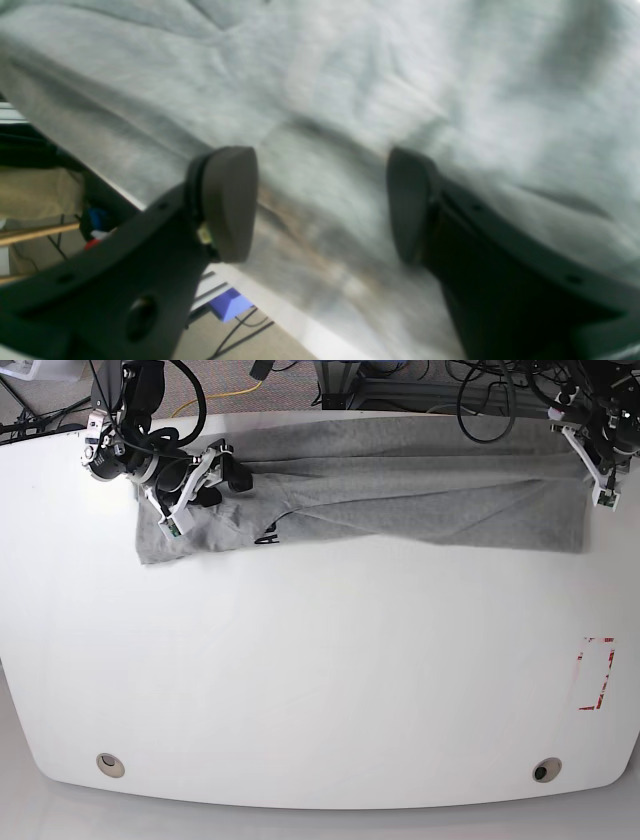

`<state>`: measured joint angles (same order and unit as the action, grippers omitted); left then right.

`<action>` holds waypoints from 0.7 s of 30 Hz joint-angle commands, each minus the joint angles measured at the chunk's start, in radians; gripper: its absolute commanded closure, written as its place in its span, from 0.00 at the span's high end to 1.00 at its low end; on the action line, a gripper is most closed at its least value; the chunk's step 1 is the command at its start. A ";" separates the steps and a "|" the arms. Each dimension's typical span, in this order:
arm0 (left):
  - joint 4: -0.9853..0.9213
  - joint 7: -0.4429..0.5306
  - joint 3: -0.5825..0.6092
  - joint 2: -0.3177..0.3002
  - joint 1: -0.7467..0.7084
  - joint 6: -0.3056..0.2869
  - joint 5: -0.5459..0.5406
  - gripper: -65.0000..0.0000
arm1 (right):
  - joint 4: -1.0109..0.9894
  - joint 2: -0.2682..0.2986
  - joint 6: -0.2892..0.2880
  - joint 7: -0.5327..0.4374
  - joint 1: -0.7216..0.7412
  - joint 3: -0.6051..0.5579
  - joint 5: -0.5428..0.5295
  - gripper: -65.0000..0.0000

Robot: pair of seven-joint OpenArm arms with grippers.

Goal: Fold the T-shirt properly
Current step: 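Drag the folded strip with both grippers to straighten it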

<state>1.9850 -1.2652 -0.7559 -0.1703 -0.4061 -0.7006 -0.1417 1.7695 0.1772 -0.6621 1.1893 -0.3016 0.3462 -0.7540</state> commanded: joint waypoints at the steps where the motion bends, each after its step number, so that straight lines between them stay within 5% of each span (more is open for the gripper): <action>1: 0.020 -0.032 -0.021 -0.015 0.000 0.002 0.011 0.00 | 0.011 0.008 -0.005 -0.016 0.005 0.004 -0.012 0.60; 11: 0.012 -0.084 -0.018 -0.021 -0.041 0.002 0.014 0.01 | 0.011 0.008 -0.005 -0.016 0.005 0.004 -0.012 0.60; 21: 0.010 -0.084 0.040 -0.022 -0.044 0.002 0.017 0.44 | 0.020 0.008 -0.012 -0.016 0.003 0.004 -0.022 0.60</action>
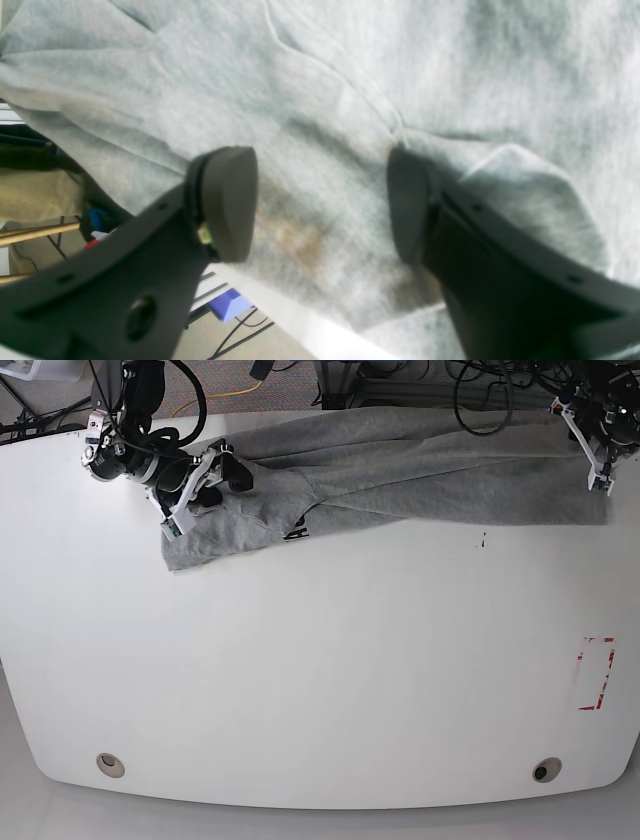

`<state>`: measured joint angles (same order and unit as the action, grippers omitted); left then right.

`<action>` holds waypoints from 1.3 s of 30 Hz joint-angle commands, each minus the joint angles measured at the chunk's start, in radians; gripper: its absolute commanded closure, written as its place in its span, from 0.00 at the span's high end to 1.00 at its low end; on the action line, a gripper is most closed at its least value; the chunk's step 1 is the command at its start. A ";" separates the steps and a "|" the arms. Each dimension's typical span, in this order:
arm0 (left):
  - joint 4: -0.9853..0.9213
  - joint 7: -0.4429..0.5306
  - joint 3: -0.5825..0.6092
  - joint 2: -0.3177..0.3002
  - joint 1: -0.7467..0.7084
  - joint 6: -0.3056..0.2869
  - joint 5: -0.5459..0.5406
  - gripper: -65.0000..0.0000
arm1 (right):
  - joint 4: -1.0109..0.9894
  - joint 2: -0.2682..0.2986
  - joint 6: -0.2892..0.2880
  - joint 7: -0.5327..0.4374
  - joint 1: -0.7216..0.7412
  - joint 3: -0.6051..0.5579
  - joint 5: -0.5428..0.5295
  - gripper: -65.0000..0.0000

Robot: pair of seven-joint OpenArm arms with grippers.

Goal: Fold the T-shirt properly
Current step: 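Drag the folded strip with both grippers to straighten it, then lay the strip flat and release it with the left gripper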

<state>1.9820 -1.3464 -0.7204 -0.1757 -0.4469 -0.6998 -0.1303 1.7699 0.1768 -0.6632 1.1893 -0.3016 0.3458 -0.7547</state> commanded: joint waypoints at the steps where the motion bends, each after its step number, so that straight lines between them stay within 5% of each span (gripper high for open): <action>1: 0.013 -0.003 0.017 -0.020 -0.005 0.002 0.002 0.47 | 0.025 0.008 -0.011 -0.016 0.003 0.005 -0.022 0.60; 15: 0.015 0.025 0.124 -0.043 -0.003 0.002 0.010 0.49 | 0.120 0.007 -0.014 -0.016 0.018 0.000 -0.108 0.60; 21: -0.029 0.137 0.219 -0.015 -0.017 0.002 0.174 0.40 | 0.086 0.005 -0.008 -0.013 0.032 -0.075 -0.110 0.60; 27: -0.048 0.223 0.258 -0.009 -0.016 0.002 0.263 0.40 | 0.003 -0.029 -0.002 -0.032 0.049 -0.127 -0.018 0.58; 34: -0.134 0.239 0.275 -0.014 0.052 0.002 0.271 0.40 | -0.084 -0.049 -0.002 -0.078 0.081 -0.129 0.145 0.31; 39: -0.293 0.246 0.275 -0.032 0.147 0.002 0.271 0.40 | -0.176 -0.049 -0.002 -0.102 0.123 -0.086 0.220 0.30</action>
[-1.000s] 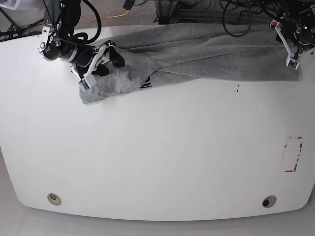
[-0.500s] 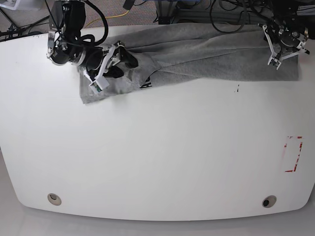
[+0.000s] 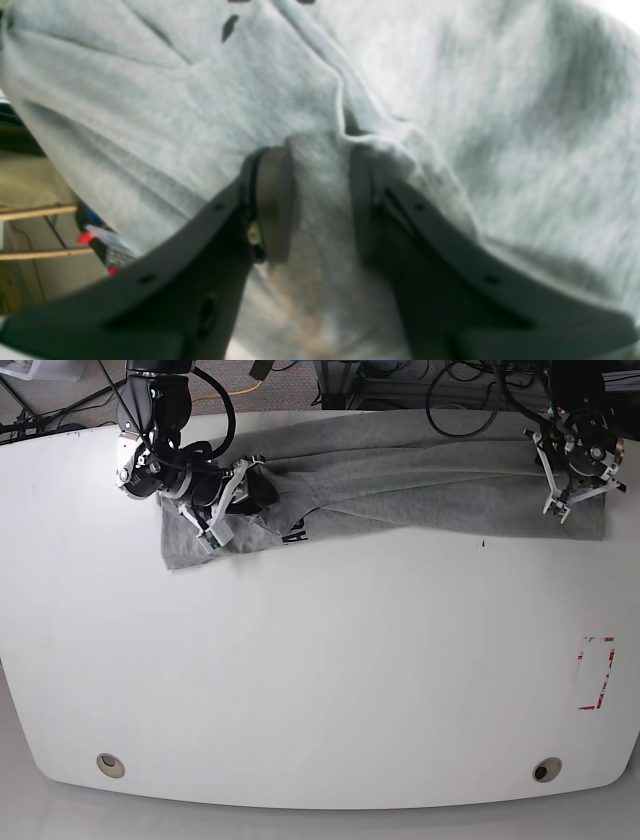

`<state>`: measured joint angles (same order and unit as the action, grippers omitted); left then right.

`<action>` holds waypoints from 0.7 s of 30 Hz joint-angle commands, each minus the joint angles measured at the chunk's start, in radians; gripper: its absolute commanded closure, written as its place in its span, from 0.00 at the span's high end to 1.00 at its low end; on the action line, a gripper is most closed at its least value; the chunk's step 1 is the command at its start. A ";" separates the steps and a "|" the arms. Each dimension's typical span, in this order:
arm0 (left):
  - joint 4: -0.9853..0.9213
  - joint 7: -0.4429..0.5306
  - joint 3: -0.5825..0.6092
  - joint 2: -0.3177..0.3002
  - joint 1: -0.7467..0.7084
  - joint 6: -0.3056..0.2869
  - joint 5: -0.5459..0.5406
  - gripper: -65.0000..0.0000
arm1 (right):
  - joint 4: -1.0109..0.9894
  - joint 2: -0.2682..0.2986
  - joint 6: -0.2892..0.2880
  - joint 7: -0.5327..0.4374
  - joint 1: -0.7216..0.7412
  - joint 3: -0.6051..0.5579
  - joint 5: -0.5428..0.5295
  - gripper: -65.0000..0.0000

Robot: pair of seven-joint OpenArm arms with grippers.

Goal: Fold the T-shirt properly
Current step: 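Lay the strip flat and release it with the left gripper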

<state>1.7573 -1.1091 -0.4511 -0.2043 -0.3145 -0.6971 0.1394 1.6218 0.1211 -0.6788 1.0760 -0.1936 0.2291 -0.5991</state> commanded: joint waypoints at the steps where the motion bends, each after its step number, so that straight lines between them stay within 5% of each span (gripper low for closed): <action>1: -0.089 0.008 0.005 -0.008 0.030 -0.001 0.001 0.40 | -0.045 0.007 0.014 0.008 0.023 0.054 0.072 0.30; 9: -0.159 0.010 0.008 -0.016 0.140 -0.001 0.001 0.40 | -0.173 0.019 0.009 0.008 0.130 0.214 0.155 0.30; 21: -0.095 0.001 0.042 -0.010 0.251 -0.001 -0.008 0.40 | -0.225 0.039 0.012 -0.003 0.210 0.224 0.170 0.30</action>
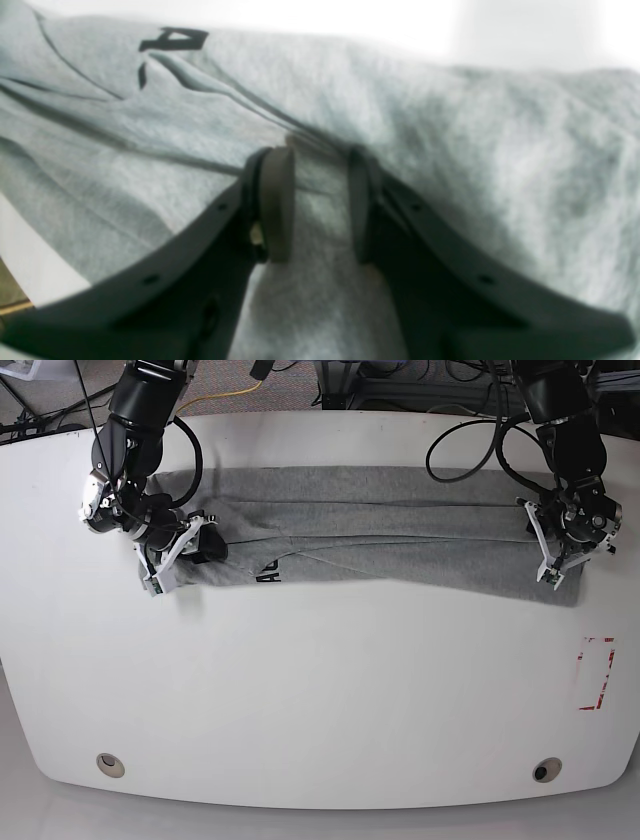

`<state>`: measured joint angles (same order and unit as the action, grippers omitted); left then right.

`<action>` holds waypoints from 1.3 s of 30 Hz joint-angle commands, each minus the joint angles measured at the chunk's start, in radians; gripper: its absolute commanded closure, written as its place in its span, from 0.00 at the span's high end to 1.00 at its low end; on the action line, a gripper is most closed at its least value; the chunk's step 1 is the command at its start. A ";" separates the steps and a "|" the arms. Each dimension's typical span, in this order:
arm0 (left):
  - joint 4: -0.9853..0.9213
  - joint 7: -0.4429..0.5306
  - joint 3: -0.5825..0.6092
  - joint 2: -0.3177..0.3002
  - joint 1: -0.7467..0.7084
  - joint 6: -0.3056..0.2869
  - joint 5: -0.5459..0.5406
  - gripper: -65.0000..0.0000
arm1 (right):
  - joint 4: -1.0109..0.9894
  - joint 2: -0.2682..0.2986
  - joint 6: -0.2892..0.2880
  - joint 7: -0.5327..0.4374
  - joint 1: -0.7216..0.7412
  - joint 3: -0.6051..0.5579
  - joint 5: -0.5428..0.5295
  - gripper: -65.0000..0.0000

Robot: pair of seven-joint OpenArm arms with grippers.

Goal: Fold the T-shirt properly
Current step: 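Lay the strip flat and release it with the left gripper, then move the left gripper to the strip end and grasp it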

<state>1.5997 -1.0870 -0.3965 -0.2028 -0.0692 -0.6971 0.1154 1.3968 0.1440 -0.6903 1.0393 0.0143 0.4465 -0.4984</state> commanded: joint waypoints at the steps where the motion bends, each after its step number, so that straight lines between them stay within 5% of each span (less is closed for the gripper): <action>1: 0.100 -0.022 -0.020 -0.011 0.002 -0.001 0.011 0.40 | 0.000 0.015 0.024 0.034 0.003 0.007 0.070 0.30; 12: 0.222 -0.154 -0.273 -0.019 0.007 -0.001 -0.291 0.41 | 0.002 0.013 0.016 0.034 -0.007 0.007 0.070 0.30; 23: 0.000 -0.195 -0.474 -0.020 0.110 -0.001 -0.481 0.68 | 0.002 0.012 0.014 0.032 -0.007 0.007 0.070 0.30; 30: -0.172 -0.192 -0.493 -0.094 0.167 -0.001 -0.592 0.68 | 0.002 0.010 0.014 0.031 -0.007 0.007 0.070 0.30; 39: -0.319 -0.132 -0.448 -0.189 0.199 -0.001 -0.578 0.69 | 0.002 0.012 0.014 0.031 -0.007 0.007 0.070 0.30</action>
<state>1.2945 -1.2304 -0.8642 -0.3595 0.1146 -0.6971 -0.4492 1.3975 0.1440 -0.6884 1.0241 0.0086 0.4511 -0.4927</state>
